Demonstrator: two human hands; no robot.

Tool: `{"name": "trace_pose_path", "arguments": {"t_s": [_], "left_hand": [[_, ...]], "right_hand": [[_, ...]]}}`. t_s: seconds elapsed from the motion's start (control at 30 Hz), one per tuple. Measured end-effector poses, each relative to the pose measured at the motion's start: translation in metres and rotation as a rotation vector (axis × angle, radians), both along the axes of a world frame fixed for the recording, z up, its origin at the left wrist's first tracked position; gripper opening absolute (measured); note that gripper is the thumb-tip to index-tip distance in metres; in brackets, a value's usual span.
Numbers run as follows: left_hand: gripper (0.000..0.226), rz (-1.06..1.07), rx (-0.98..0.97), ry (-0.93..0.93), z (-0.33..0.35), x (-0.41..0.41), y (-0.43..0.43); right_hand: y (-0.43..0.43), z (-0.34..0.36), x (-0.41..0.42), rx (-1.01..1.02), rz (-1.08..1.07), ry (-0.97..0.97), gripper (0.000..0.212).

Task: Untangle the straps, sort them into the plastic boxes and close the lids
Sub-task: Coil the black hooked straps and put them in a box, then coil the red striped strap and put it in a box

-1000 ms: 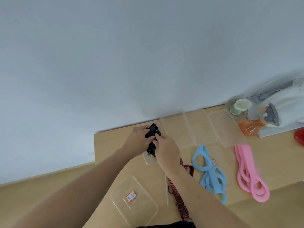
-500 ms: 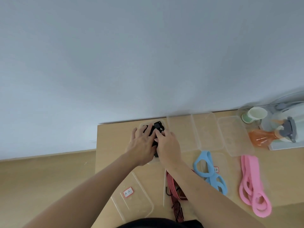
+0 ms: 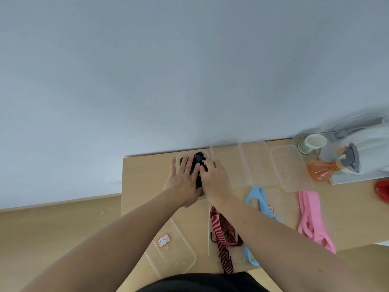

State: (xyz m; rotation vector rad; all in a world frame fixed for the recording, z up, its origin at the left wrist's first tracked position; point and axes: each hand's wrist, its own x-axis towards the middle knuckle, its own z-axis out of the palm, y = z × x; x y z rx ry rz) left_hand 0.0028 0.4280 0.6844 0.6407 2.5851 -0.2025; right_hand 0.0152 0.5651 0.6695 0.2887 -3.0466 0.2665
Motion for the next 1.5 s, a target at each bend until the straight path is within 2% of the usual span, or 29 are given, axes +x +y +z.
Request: {"name": "trace_pose_path", "arguments": {"t_s": [0.07,0.13,0.3,0.43,0.5,0.53,0.63,0.7,0.77,0.8,0.83,0.97,1.03,1.13,1.23,1.33,1.4,1.5], "left_hand": [[0.079,0.006,0.066,0.036,0.001,0.003,-0.005],[0.073,-0.004,0.098,0.047,-0.002,0.007,-0.010],[0.069,-0.078,0.057,0.011,-0.011,0.001,-0.013],[0.071,-0.125,0.040,-0.009,-0.010,-0.013,-0.015],[0.072,-0.116,0.068,0.011,-0.006,-0.013,-0.017],[0.073,-0.107,0.095,0.039,-0.004,-0.011,-0.017],[0.066,-0.122,0.279,0.199,0.000,0.008,-0.019],[0.046,-0.135,0.482,0.347,0.001,0.029,-0.019],[0.023,-0.138,0.649,0.457,0.001,0.053,-0.016],[0.016,-0.120,0.673,0.422,0.001,0.067,-0.012],[0.012,-0.078,0.668,0.312,0.003,0.081,-0.008],[0.020,0.201,0.584,-0.353,0.004,0.131,0.010],[0.016,0.323,0.605,-0.527,0.000,0.149,0.015],[0.021,0.571,0.681,-0.635,-0.007,0.168,0.024],[0.008,0.809,0.773,-0.631,-0.010,0.187,0.037],[0.009,0.986,0.829,-0.565,-0.011,0.200,0.050],[0.018,1.104,0.906,-0.562,-0.007,0.203,0.059],[0.017,1.289,1.009,-0.549,-0.001,0.211,0.065]], "right_hand": [[0.000,0.006,0.001,-0.120,-0.082,-0.032,0.013],[0.002,0.005,0.009,-0.219,-0.093,-0.075,0.019],[0.005,-0.013,0.033,-0.166,-0.056,-0.097,0.048],[0.001,0.001,0.024,-0.074,-0.020,-0.178,0.047],[0.003,0.019,0.023,-0.153,-0.050,-0.239,0.049],[0.006,0.027,0.028,-0.227,-0.075,-0.208,0.048],[0.017,0.046,0.060,-0.376,-0.221,-0.074,0.028],[0.021,0.049,0.093,-0.406,-0.324,-0.092,0.013],[0.021,0.046,0.123,-0.398,-0.399,-0.182,0.021],[0.021,0.042,0.137,-0.378,-0.422,-0.240,0.026],[0.022,0.039,0.150,-0.353,-0.436,-0.308,0.029],[0.031,0.030,0.191,-0.276,-0.471,-0.565,0.031],[0.036,0.025,0.206,-0.279,-0.464,-0.660,0.034],[0.045,0.017,0.217,-0.332,-0.421,-0.702,0.039],[0.052,0.012,0.221,-0.372,-0.379,-0.655,0.046],[0.054,0.009,0.226,-0.364,-0.351,-0.606,0.031],[0.056,0.006,0.227,-0.435,-0.339,-0.581,0.026],[0.060,0.003,0.224,-0.656,-0.334,-0.646,0.034]]}}
